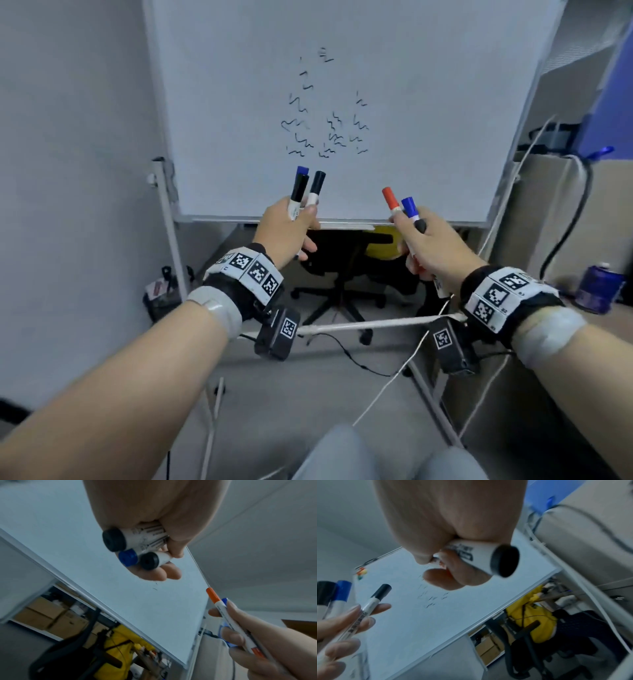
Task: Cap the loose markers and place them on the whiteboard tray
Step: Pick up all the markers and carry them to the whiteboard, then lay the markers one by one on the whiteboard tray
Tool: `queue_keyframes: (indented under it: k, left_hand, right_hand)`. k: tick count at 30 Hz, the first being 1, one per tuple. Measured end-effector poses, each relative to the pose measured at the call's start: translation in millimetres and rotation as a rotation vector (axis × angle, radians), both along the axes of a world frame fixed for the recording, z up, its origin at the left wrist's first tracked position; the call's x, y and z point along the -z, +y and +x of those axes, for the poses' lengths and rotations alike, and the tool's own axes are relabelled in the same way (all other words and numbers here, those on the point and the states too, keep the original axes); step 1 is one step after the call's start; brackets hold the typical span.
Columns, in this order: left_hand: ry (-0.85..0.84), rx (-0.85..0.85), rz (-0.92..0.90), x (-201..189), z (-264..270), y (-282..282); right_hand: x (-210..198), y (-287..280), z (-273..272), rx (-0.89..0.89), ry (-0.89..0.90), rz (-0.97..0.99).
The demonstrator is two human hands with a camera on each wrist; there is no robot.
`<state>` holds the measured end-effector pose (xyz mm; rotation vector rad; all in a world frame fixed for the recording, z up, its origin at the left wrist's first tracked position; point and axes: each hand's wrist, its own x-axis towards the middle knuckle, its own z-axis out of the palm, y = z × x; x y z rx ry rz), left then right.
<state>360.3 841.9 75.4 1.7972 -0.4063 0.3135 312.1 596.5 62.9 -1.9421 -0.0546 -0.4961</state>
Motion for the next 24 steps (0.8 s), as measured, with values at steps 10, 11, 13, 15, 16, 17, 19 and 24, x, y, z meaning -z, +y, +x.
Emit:
queue_keyframes:
  k: [10,11,13,15,16,17,19,24]
  left_hand:
    - [0.007,-0.304,-0.119,61,61,59]
    - [0.013,-0.314,-0.143,67,70,59]
    - [0.037,-0.321,-0.169,79,88,58]
    - [0.066,-0.325,-0.187,90,106,55]
    - [0.079,-0.325,-0.191,95,114,53]
    - [0.089,-0.322,-0.191,100,122,51]
    - [0.103,-0.316,-0.187,106,135,48]
    - [0.121,-0.306,-0.165,99,155,52]
  right_hand:
    - [14,50,104,0.045,-0.061,-0.105]
    - [14,53,116,0.049,-0.066,-0.141]
    - [10,61,139,0.056,-0.080,-0.255]
    - [6,70,161,0.052,-0.101,-0.391]
    - [5,74,171,0.043,-0.100,-0.442]
    - [4,78,181,0.030,-0.095,-0.472]
    - [2,82,200,0.001,-0.085,-0.499]
    - [5,92,233,-0.020,-0.066,-0.536]
